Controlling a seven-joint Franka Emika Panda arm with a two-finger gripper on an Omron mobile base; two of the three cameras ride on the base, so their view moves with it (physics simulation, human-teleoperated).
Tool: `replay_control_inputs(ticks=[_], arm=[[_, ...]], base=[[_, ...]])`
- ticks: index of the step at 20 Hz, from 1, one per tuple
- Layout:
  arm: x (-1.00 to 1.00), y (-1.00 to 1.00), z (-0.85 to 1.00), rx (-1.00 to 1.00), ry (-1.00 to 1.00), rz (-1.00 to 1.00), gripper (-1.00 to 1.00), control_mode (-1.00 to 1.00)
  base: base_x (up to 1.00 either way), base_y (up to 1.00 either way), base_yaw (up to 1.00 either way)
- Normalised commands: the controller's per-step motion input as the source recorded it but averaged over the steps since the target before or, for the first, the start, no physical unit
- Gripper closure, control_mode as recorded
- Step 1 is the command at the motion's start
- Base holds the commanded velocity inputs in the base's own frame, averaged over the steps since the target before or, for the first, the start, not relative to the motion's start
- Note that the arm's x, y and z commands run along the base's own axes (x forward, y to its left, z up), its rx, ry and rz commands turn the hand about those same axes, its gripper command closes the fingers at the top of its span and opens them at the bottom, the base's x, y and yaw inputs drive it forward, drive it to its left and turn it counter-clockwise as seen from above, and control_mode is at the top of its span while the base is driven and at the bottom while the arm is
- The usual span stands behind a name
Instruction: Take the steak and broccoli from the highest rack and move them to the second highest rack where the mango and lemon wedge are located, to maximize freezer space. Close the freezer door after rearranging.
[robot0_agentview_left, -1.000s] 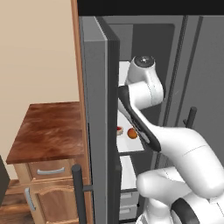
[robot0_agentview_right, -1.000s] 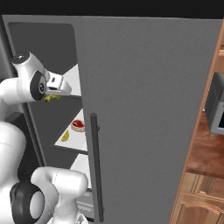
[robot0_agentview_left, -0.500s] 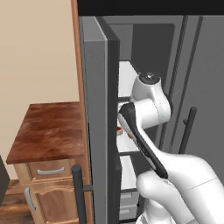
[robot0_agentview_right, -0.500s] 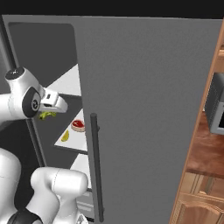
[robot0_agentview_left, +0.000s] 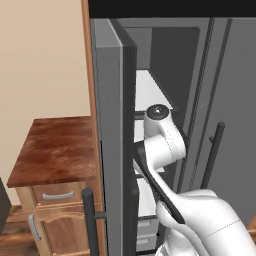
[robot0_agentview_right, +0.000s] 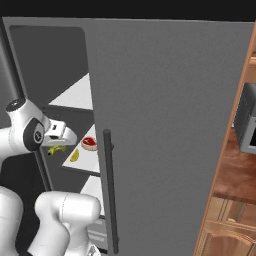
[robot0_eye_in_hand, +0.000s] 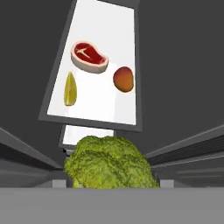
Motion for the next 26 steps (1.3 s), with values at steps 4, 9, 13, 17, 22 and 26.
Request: replay_control_inputs(ticks=[4, 9, 13, 17, 22, 26], arm=[[0.17, 0.0, -0.5, -0.04, 0.21, 0.01, 1.0, -1.0], [0.38, 0.0, -0.59, 0.0, 0.1, 0.02, 1.0, -1.0], [0.38, 0.0, -0.82, -0.04, 0.0, 0.14, 1.0, -1.0], [0.39, 0.0, -0.88, -0.06, 0.0, 0.17, 1.0, -1.0], [0.53, -0.01, -0.66, -0.01, 0.0, 0.14, 1.0, -1.0], [0.62, -0.01, -0.45, 0.0, 0.01, 0.12, 1.0, -1.0]], base=[[0.0, 0.0, 0.0], [0.0, 0.0, 0.0], [0.0, 0.0, 0.0], [0.0, 0.0, 0.0], [0.0, 0.0, 0.0], [0.0, 0.0, 0.0]])
